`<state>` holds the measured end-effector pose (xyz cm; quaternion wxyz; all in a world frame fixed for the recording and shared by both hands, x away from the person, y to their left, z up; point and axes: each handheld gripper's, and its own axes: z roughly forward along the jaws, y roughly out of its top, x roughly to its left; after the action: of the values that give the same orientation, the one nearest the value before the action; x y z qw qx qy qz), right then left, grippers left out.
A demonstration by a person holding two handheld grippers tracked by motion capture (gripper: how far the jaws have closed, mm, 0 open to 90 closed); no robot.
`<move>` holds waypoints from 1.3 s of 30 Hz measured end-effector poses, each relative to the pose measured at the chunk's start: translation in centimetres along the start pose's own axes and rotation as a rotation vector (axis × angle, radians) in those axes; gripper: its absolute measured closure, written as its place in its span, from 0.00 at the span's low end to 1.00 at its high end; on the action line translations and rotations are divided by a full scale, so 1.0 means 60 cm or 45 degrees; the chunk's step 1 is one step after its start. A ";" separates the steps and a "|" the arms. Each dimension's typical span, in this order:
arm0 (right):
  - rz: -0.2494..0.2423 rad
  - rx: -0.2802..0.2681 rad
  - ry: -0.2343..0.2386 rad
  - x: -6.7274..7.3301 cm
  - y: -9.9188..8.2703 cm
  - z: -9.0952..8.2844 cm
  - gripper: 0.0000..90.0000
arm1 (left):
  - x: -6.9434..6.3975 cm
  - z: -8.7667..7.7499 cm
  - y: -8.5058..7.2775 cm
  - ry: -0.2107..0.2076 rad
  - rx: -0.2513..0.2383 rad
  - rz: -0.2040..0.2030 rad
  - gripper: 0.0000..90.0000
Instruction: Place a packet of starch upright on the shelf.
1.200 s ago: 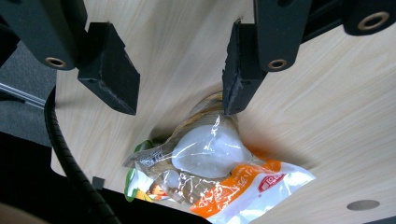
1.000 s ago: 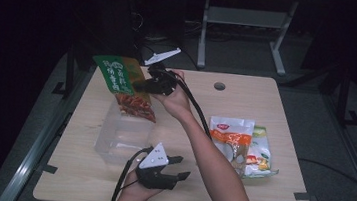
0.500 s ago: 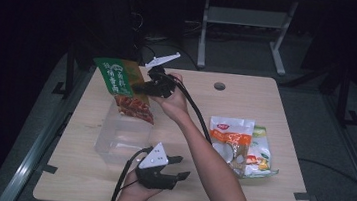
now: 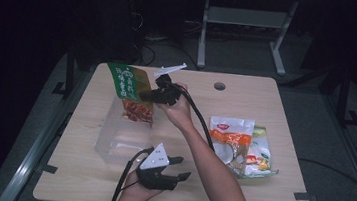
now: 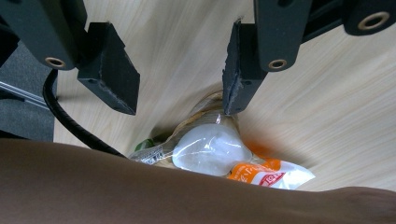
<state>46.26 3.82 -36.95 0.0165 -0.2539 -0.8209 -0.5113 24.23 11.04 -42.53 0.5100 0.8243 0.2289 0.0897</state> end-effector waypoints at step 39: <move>0.090 0.054 -0.056 -0.008 -0.083 -0.215 0.51 | 0.000 0.010 0.001 0.029 0.033 0.017 0.45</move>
<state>41.55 -9.03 -35.07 0.0221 -0.2934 -0.8223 -0.4871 24.46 10.52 -42.73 0.4961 0.8312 0.2304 0.0994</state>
